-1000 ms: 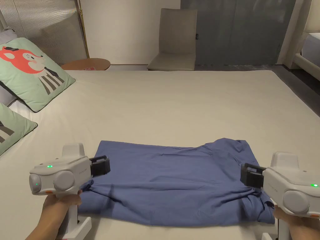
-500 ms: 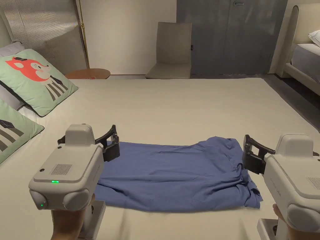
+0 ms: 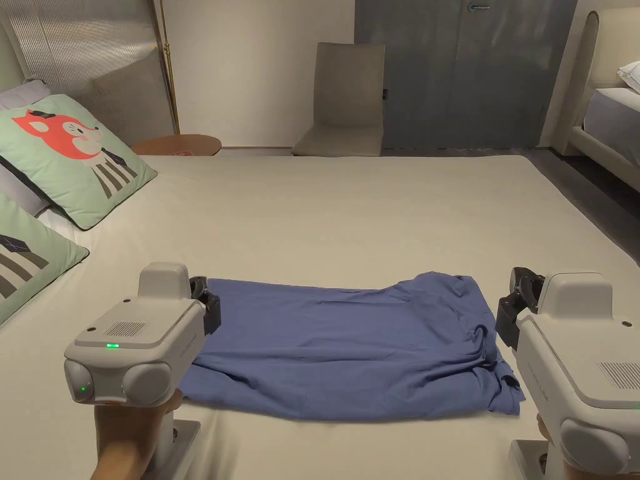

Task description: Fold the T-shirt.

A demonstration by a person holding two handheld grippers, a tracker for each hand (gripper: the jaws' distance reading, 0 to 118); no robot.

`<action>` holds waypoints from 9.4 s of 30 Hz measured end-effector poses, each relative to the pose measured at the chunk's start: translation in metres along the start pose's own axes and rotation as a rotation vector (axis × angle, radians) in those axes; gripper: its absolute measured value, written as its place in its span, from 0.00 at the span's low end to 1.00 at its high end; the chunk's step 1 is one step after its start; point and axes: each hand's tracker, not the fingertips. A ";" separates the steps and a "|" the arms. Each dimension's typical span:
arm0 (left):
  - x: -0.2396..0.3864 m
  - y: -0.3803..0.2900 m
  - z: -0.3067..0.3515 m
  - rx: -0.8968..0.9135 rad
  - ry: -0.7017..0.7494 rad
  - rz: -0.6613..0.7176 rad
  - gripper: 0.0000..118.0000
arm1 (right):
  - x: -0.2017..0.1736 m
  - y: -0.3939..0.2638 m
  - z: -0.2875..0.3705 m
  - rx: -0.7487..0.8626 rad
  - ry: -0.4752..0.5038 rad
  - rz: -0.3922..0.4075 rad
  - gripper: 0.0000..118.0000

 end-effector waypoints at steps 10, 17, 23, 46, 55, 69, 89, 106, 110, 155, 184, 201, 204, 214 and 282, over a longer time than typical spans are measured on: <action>-0.072 -0.054 -0.077 -0.384 0.023 0.089 0.22 | 0.006 -0.024 -0.032 -0.087 -0.007 -0.005 0.01; -0.090 -0.098 -0.108 -0.576 0.079 0.140 0.73 | 0.011 -0.048 -0.059 -0.170 -0.012 -0.007 0.01; -0.081 -0.115 -0.114 -0.628 0.055 0.145 0.49 | 0.012 -0.064 -0.070 -0.226 -0.012 -0.009 0.01; -0.062 -0.074 -0.086 -0.442 0.025 0.029 0.06 | 0.038 -0.158 -0.131 -0.724 0.002 -0.158 0.18; -0.076 -0.084 -0.040 -0.431 0.043 0.131 0.06 | 0.050 -0.126 -0.079 -0.627 0.033 -0.111 0.17; -0.070 -0.165 0.040 -0.595 0.070 0.161 0.06 | 0.059 -0.172 0.021 -0.759 0.016 -0.159 0.17; -0.009 -0.016 0.083 0.040 0.055 0.108 0.87 | 0.012 -0.014 0.031 -0.165 -0.006 0.003 0.91; 0.018 -0.003 0.019 0.098 0.013 -0.002 0.00 | -0.006 0.001 -0.007 -0.047 -0.026 0.048 0.01; 0.005 0.003 -0.025 -0.021 -0.016 0.005 0.00 | -0.003 -0.003 -0.031 -0.067 -0.016 0.049 0.01; -0.053 -0.010 -0.155 -0.391 -0.053 0.024 0.03 | 0.081 -0.138 -0.286 -0.834 -0.081 -0.040 0.81; -0.089 -0.096 0.004 -0.429 0.023 0.199 0.03 | 0.098 -0.088 -0.002 -0.547 0.110 -0.157 0.04; -0.075 -0.140 0.013 -0.543 0.063 0.106 0.13 | 0.070 -0.136 0.022 -0.659 -0.081 -0.120 0.27; -0.065 -0.111 0.020 -0.398 0.044 0.176 0.80 | 0.065 -0.109 0.022 -0.507 -0.098 -0.113 0.83; 0.011 -0.012 0.071 0.162 0.001 0.064 0.92 | 0.021 -0.016 0.028 -0.104 -0.082 -0.051 0.87; -0.178 -0.096 0.043 -0.492 -0.197 0.492 0.08 | -0.030 -0.026 0.001 -0.103 -0.011 0.053 0.01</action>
